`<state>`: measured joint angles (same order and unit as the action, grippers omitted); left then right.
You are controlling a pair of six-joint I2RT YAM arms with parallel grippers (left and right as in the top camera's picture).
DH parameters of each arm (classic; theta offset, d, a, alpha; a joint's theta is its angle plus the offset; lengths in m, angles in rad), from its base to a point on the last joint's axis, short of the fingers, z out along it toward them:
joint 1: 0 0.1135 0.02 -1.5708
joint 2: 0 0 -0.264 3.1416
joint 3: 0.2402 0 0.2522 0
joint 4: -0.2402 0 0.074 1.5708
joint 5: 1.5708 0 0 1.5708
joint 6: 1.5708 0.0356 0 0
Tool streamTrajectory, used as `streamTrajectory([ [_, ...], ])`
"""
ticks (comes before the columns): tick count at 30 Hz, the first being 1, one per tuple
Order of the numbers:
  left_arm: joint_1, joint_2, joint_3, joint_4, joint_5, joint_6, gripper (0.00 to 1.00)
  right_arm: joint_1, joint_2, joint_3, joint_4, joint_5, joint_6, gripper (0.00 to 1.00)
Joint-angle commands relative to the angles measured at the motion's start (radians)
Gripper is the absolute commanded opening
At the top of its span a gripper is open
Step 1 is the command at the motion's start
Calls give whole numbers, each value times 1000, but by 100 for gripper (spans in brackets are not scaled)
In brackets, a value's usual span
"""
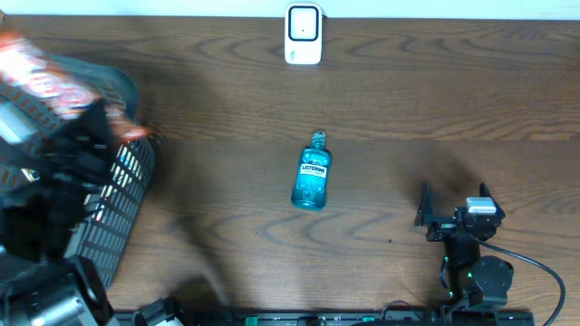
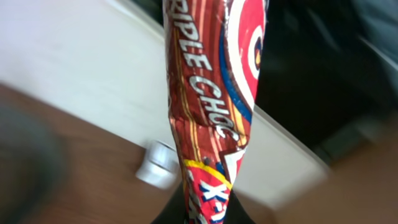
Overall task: Scan the item barcode
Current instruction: 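Grasp the orange chocolate bar wrapper with the left gripper, then place the chocolate bar on the table left of the bottle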
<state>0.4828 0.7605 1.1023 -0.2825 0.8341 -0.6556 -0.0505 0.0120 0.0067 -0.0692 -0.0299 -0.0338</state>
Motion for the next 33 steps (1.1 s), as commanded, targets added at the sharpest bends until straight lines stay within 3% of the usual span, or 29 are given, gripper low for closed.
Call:
streamTrajectory([
  [1, -218, 18, 14, -2, -8, 61, 7, 4, -5, -1, -3, 1, -5, 99],
  [8, -667, 170, 14, -176, -389, 236, 7, 4, -5, -1, -3, 1, -5, 99],
  [14, -878, 376, 14, -285, -714, 308, 7, 4, -5, -1, -3, 1, -5, 99],
  [20, -933, 607, 14, -264, -769, 318, 7, 4, -5, -1, -3, 1, -5, 99],
  [33, -959, 1028, 14, -143, -764, 157, 7, 4, -5, -1, -3, 1, -5, 99],
])
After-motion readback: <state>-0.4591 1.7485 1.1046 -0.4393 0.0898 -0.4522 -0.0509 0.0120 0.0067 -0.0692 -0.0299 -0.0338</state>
